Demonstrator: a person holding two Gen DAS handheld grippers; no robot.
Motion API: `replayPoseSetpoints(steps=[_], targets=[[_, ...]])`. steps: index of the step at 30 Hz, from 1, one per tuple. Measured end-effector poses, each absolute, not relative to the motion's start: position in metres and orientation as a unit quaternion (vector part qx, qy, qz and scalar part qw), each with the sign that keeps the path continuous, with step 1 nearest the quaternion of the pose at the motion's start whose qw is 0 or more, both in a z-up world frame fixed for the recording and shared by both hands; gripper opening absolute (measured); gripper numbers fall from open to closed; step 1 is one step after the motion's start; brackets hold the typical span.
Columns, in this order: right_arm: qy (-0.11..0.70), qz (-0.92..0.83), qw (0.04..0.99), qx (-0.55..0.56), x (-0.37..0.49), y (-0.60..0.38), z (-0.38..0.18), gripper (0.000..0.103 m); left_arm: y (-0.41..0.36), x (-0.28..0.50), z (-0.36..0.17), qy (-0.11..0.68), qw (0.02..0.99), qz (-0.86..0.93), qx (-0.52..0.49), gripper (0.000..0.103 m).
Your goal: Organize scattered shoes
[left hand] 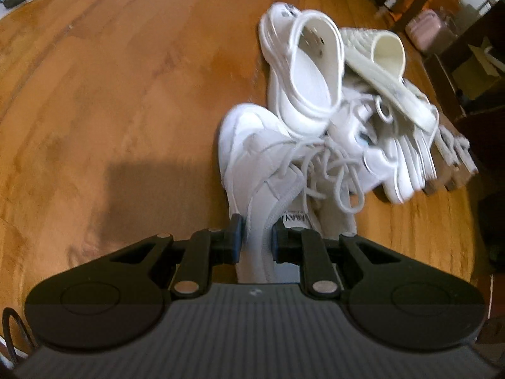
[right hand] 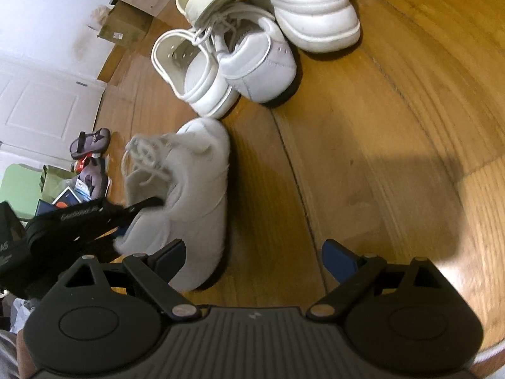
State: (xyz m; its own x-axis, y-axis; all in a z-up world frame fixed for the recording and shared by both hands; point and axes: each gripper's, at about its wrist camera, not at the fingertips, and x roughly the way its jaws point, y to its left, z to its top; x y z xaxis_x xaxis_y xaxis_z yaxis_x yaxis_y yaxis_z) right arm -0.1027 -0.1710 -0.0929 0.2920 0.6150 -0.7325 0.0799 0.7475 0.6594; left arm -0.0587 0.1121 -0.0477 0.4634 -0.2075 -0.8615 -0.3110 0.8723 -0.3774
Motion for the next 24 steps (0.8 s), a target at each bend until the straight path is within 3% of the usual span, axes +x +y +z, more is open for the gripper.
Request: replayPoseSetpoints(steps=[6, 10, 12, 14, 18, 20, 24], targets=[[0.576, 0.176, 0.738, 0.303, -0.122, -0.172, -0.083, 0.094, 0.098, -0.065, -0.047, 0.566, 0.789, 0.012, -0.24, 0.019], [0.557, 0.176, 0.762, 0.281, -0.122, -0.173, -0.07, 0.094, 0.093, -0.08, -0.025, 0.58, 0.793, 0.036, -0.181, 0.022], [0.538, 0.185, 0.784, 0.251, -0.114, -0.167, -0.061, 0.094, 0.098, -0.079, -0.018, 0.569, 0.803, 0.06, -0.168, 0.031], [0.518, 0.192, 0.806, 0.211, -0.103, -0.155, -0.053, 0.093, 0.106, -0.077, -0.015, 0.552, 0.812, 0.087, -0.171, 0.052], [0.488, 0.203, 0.838, 0.134, -0.087, -0.13, -0.044, 0.089, 0.12, -0.072, -0.025, 0.546, 0.805, 0.123, -0.198, 0.063], [0.476, 0.205, 0.851, 0.085, -0.079, -0.114, -0.045, 0.078, 0.132, -0.067, -0.037, 0.55, 0.791, 0.131, -0.233, 0.071], [0.47, 0.202, 0.859, -0.018, -0.072, -0.087, -0.051, 0.066, 0.15, -0.063, -0.048, 0.543, 0.784, 0.145, -0.264, 0.072]])
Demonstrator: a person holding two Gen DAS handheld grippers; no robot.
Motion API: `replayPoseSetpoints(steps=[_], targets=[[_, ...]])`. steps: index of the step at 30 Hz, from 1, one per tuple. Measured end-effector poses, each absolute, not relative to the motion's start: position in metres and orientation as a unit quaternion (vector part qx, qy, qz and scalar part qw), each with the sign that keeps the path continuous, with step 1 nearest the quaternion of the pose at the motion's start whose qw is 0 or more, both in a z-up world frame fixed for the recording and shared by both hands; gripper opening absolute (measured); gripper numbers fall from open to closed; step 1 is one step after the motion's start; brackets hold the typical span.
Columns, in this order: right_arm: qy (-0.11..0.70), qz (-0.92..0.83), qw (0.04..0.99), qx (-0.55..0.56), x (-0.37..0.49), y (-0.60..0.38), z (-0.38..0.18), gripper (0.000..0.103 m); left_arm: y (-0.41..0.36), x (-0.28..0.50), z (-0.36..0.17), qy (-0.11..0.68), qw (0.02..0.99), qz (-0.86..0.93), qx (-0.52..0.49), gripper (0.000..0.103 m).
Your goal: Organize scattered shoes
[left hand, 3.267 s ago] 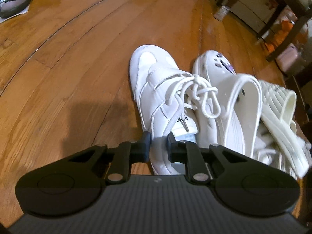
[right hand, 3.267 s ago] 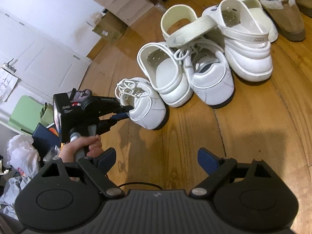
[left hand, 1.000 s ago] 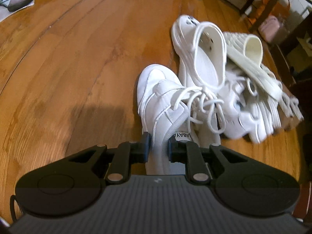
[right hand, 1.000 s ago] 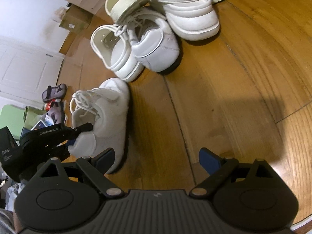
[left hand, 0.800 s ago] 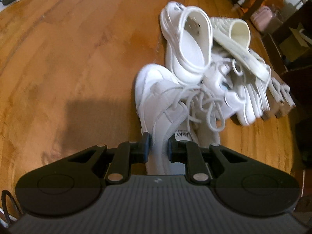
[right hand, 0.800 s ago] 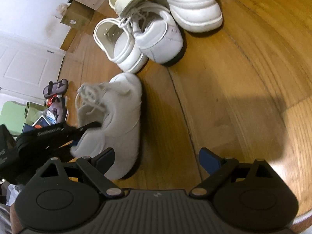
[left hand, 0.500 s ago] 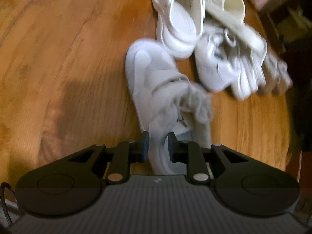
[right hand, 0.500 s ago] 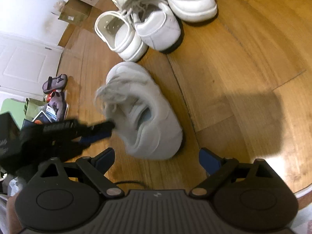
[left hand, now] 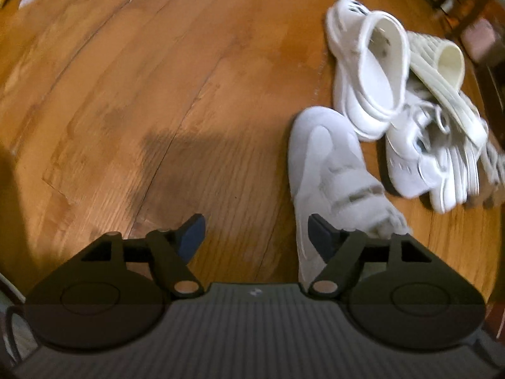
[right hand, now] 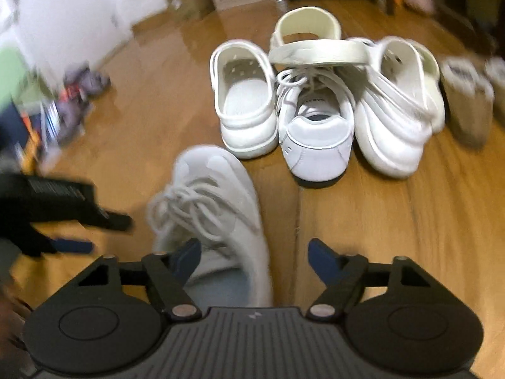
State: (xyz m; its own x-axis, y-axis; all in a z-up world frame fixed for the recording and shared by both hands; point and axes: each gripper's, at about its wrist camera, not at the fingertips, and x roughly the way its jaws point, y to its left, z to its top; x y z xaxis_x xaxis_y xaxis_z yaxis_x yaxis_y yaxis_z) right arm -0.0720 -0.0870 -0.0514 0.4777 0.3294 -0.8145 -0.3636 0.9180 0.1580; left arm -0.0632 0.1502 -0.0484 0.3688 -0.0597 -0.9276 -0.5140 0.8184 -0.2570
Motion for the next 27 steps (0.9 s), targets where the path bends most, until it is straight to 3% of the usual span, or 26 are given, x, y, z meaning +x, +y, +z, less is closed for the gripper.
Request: replayPoseSetpoints(steps=[8, 11, 12, 14, 17, 27], targets=[[0.461, 0.237, 0.85, -0.09, -0.064, -0.053, -0.057, 0.065, 0.159, -0.063, -0.047, 0.536, 0.79, 0.139, -0.263, 0.077], [0.457, 0.23, 0.854, -0.094, -0.054, -0.045, -0.067, 0.059, 0.16, -0.064, -0.044, 0.53, 0.796, 0.132, -0.26, 0.08], [0.463, 0.23, 0.853, -0.072, -0.048, -0.046, -0.07, 0.059, 0.161, -0.065, -0.044, 0.53, 0.796, 0.132, -0.262, 0.08], [0.476, 0.229, 0.849, -0.027, -0.04, -0.051, -0.075, 0.046, 0.165, -0.067, -0.046, 0.532, 0.792, 0.134, -0.27, 0.08], [0.494, 0.21, 0.843, 0.038, -0.037, -0.061, -0.077, 0.042, 0.17, -0.069, -0.046, 0.531, 0.786, 0.133, -0.285, 0.08], [0.543, 0.155, 0.796, 0.218, -0.065, -0.106, -0.086, 0.04, 0.187, -0.08, -0.033, 0.497, 0.798, 0.154, -0.304, 0.08]])
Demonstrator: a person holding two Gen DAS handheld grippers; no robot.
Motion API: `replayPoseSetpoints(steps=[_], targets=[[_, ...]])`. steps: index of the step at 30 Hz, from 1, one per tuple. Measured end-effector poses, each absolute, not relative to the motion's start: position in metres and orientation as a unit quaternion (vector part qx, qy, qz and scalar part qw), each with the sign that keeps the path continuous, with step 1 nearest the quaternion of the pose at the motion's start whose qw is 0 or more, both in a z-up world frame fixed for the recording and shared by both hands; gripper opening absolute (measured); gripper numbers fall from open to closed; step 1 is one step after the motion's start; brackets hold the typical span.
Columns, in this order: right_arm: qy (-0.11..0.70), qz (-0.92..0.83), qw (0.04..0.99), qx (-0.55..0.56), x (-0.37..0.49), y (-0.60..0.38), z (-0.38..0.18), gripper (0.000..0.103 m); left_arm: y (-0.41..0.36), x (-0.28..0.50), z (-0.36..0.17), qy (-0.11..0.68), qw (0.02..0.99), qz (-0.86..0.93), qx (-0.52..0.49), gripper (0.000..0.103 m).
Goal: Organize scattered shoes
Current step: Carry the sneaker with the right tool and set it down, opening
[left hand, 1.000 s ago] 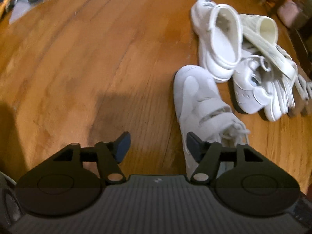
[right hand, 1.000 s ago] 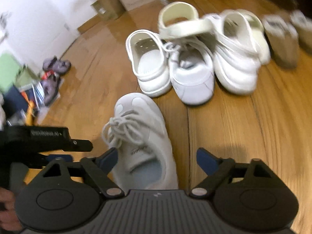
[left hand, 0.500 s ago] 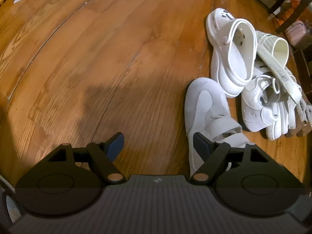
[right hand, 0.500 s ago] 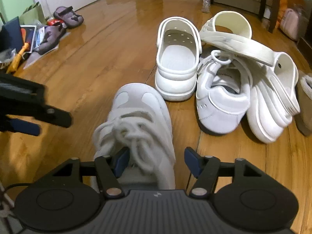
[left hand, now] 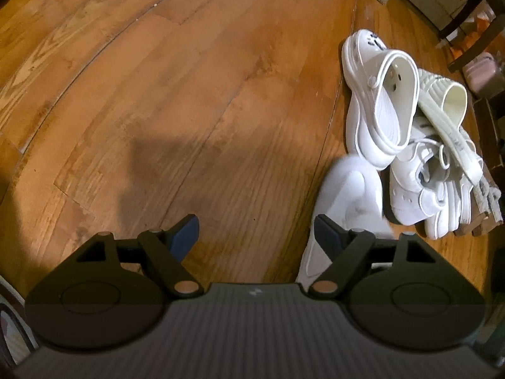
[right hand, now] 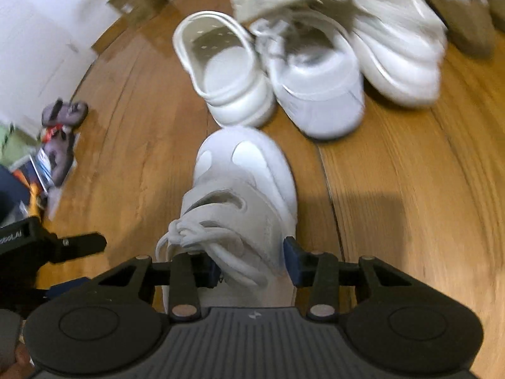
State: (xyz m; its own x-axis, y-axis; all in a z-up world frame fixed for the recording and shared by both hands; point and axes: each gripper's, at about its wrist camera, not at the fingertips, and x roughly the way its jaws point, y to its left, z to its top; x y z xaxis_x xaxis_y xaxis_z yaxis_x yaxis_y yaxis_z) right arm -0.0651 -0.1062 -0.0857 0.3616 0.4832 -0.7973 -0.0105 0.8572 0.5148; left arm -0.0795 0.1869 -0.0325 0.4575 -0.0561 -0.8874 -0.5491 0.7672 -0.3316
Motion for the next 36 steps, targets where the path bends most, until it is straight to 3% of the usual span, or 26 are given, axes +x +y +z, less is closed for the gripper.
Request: replayPoseSetpoints(steps=[7, 20, 33, 34, 36], targets=[[0.552, 0.1, 0.776, 0.288, -0.097, -0.151, -0.085, 0.04, 0.211, -0.089, -0.03, 0.468, 0.798, 0.202, -0.323, 0.08], [0.538, -0.004, 0.681, 0.497, -0.115, -0.236, -0.097, 0.04, 0.158, -0.073, -0.048, 0.511, 0.792, 0.127, -0.309, 0.08], [0.411, -0.159, 0.571, 0.693, -0.168, -0.264, -0.094, 0.039, 0.144, -0.071, -0.058, 0.525, 0.787, 0.119, -0.302, 0.08], [0.413, -0.145, 0.584, 0.684, -0.164, -0.261, -0.091, 0.044, 0.139, -0.069, -0.06, 0.529, 0.787, 0.111, -0.299, 0.08], [0.42, -0.107, 0.618, 0.656, -0.154, -0.254, -0.085, 0.045, 0.131, -0.067, -0.061, 0.536, 0.786, 0.097, -0.292, 0.08]])
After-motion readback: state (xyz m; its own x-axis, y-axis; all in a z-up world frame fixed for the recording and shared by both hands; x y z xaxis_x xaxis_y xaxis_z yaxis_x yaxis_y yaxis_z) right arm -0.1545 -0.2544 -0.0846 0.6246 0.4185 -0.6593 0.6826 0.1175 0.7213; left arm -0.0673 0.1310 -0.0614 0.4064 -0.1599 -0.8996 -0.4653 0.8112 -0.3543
